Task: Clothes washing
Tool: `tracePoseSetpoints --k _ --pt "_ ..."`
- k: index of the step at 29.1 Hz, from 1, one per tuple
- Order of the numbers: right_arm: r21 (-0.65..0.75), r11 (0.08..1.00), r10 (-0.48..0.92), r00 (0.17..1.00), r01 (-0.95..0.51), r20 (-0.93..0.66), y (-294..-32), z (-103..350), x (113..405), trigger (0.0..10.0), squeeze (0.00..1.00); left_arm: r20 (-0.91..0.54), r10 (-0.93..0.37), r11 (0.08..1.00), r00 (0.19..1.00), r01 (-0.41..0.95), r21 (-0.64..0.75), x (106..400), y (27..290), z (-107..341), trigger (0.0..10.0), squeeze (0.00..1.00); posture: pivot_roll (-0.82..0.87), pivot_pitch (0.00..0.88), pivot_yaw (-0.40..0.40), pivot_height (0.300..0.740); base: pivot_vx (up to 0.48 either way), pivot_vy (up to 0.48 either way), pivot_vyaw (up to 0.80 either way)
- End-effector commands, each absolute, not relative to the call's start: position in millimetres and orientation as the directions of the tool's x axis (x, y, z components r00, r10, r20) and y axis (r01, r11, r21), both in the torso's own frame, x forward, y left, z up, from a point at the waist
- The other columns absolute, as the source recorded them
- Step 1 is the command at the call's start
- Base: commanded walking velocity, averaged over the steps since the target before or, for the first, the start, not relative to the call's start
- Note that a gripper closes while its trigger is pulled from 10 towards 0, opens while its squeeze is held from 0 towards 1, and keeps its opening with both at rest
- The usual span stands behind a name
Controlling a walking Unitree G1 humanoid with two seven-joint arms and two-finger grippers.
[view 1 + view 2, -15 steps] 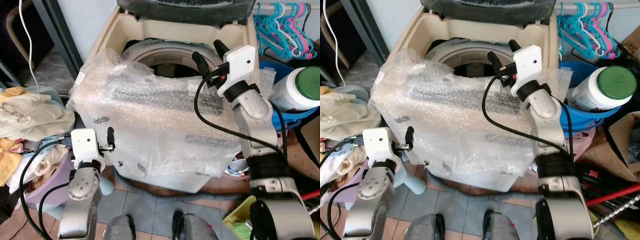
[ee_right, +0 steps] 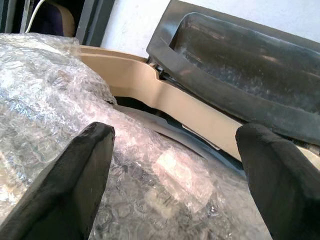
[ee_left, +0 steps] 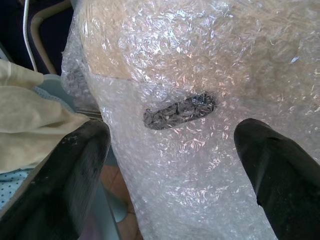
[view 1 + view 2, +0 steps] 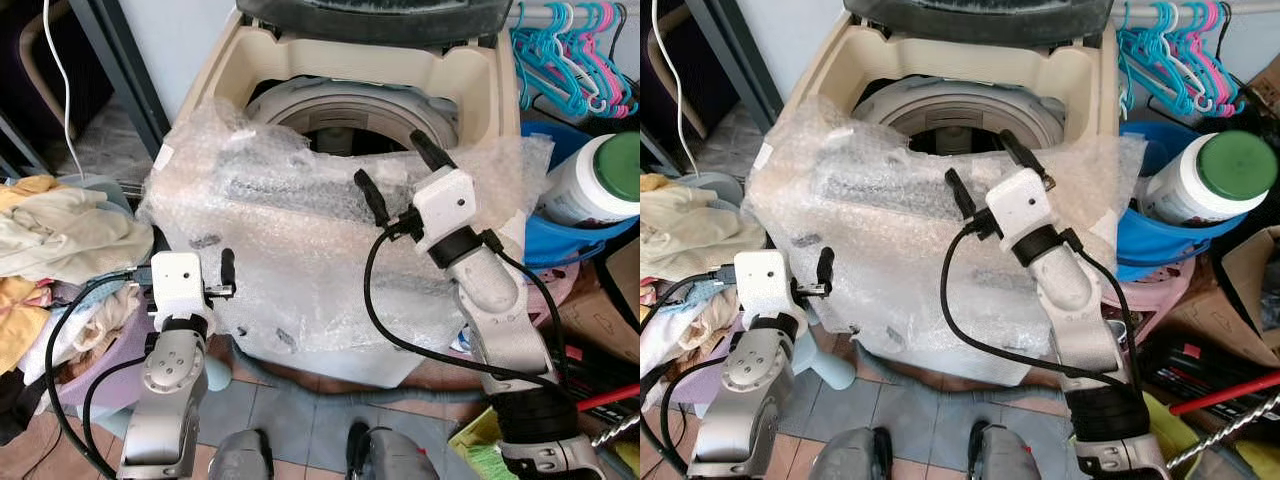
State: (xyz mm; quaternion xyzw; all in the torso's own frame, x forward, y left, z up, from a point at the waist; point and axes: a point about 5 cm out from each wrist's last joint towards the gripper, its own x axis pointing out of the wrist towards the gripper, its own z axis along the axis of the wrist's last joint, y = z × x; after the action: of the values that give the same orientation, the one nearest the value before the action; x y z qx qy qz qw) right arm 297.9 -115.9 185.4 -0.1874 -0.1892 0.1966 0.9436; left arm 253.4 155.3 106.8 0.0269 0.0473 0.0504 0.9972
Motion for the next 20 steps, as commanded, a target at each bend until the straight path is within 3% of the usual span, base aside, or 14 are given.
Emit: tracePoseSetpoints --k 1,10,16,20 --pt "-0.408 0.86 0.44 0.849 -0.305 0.293 -111 187 294 10.0 0.0 -0.107 0.099 0.994 0.989 -0.092 0.062 254 154 104 10.0 0.0 0.0 0.112 0.052 0.74 -0.33 0.0 0.0" --pt "-0.357 0.864 0.454 0.854 -0.354 0.253 -101 177 288 10.0 0.0 -0.112 0.105 0.993 0.988 -0.099 0.063 254 154 103 10.0 0.0 0.0 0.12 0.042 0.74 -0.374 0.0 0.0" --pt "-0.253 0.892 0.429 0.879 -0.375 0.209 -102 171 289 10.0 0.0 -0.11 0.1 0.994 0.989 -0.093 0.065 255 153 103 10.0 0.0 0.0 0.12 0.041 0.74 -0.367 0.0 0.0" --pt "-0.217 0.91 0.392 0.903 -0.353 0.177 -111 164 287 10.0 0.0 -0.103 0.101 0.993 0.99 -0.095 0.064 257 154 104 10.0 0.0 0.0 0.12 0.039 0.74 0.0 0.0 0.0"
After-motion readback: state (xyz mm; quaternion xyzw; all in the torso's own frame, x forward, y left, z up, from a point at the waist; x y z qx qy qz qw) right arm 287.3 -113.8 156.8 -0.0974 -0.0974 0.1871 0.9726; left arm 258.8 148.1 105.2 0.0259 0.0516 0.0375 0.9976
